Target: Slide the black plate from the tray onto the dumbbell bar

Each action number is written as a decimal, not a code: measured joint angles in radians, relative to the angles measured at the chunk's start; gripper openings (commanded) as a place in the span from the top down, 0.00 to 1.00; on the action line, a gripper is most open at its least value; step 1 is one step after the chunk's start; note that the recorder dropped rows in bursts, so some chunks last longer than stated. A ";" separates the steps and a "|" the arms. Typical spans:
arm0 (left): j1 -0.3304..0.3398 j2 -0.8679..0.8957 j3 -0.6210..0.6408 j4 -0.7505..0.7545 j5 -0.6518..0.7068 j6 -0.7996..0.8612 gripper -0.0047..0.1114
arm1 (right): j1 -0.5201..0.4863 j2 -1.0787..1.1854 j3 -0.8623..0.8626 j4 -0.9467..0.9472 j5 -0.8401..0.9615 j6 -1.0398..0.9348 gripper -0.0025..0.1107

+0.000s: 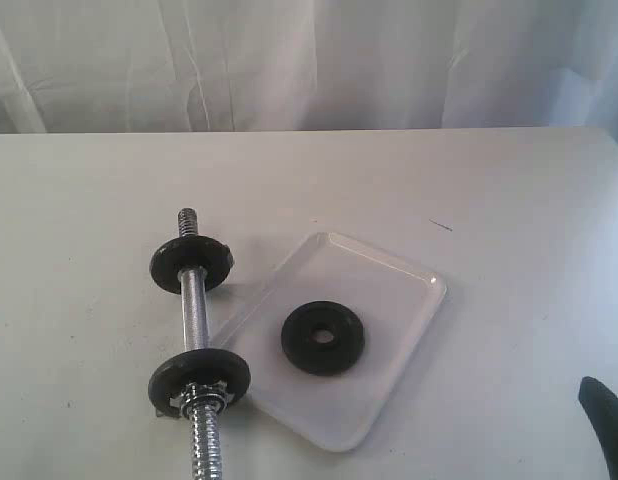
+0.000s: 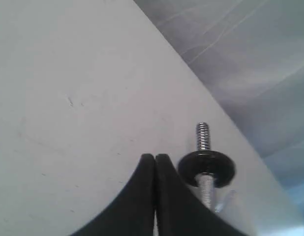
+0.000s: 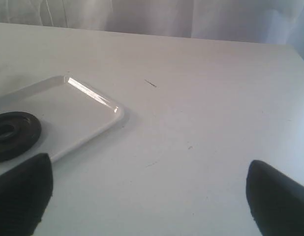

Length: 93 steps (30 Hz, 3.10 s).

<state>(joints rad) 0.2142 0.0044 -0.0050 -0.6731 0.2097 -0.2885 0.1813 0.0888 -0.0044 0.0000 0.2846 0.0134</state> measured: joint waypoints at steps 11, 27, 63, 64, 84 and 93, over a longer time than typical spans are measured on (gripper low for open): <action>0.000 0.009 -0.111 -0.212 0.099 0.241 0.96 | 0.000 0.000 0.000 0.000 0.000 0.000 0.05; 0.000 0.732 -0.859 -0.171 0.050 0.916 0.96 | 0.000 0.000 0.000 0.000 0.000 0.000 0.05; -0.431 1.457 -1.241 0.475 0.332 0.363 0.96 | 0.000 0.000 0.000 0.000 0.000 0.005 0.05; -0.445 1.460 -1.219 0.463 0.330 0.348 0.96 | 0.000 0.000 0.000 0.000 0.000 0.005 0.05; -0.493 1.460 -1.071 0.280 0.526 0.010 0.37 | 0.000 0.000 0.000 0.000 0.000 0.005 0.05; -0.500 1.460 -1.071 0.116 0.492 0.073 0.29 | 0.000 0.000 0.000 0.000 0.000 0.005 0.05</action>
<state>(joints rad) -0.2854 1.4639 -1.0760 -0.5573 0.7016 -0.2152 0.1813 0.0888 -0.0044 0.0000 0.2846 0.0179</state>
